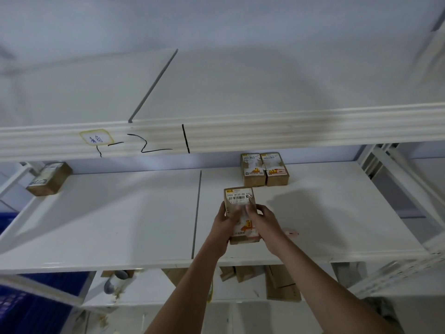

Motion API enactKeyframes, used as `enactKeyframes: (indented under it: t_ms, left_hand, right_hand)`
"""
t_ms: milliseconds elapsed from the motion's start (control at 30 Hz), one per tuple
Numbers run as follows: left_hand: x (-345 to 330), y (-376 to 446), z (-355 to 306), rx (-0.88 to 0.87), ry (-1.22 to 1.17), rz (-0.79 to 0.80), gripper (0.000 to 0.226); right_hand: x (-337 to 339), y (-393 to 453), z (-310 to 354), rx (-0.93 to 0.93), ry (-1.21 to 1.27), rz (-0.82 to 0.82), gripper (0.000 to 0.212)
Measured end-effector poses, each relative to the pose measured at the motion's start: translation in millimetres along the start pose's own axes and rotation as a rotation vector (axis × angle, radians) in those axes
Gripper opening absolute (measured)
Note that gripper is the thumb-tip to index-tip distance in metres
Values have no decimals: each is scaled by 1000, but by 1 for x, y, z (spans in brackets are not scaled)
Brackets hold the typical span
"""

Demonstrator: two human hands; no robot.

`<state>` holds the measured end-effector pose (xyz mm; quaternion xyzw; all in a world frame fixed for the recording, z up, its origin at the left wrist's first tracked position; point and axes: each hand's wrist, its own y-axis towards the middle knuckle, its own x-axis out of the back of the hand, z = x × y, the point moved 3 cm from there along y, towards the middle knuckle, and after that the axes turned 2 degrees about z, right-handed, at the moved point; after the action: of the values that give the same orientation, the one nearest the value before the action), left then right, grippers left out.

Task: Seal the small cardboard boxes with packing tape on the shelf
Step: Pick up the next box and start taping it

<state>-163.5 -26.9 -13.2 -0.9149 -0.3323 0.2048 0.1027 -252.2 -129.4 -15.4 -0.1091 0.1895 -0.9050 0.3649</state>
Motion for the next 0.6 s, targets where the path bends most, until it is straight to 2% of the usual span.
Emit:
enactKeyframes:
  t_ms: [233,267,367,433,467,500,600]
  left_hand:
    - [-2,6,5,-14,62,-89,35]
    - [-3,7,5,-9,103,-127,38]
    - [-6,15,0,-14,490,-313,54]
    - [-9,18,-6,-79,559,-380,44]
    - [-12,19,-9,-75,510,-340,42]
    - [-16,19,-11,-31,438,-281,48]
    - [-17,20,-9,105,352,-215,93]
  right_hand:
    - [-6,-4,0,33,35,-97,43]
    - [-6,-4,0,23,34,-142,45]
    - [-3,0,-6,18,0,-269,48]
    - [-6,0,-3,17,78,-259,50]
    - [-7,-1,0,7,118,-240,49]
    - [-8,-3,5,-4,142,-211,43]
    - [-6,-6,15,4,226,-121,23]
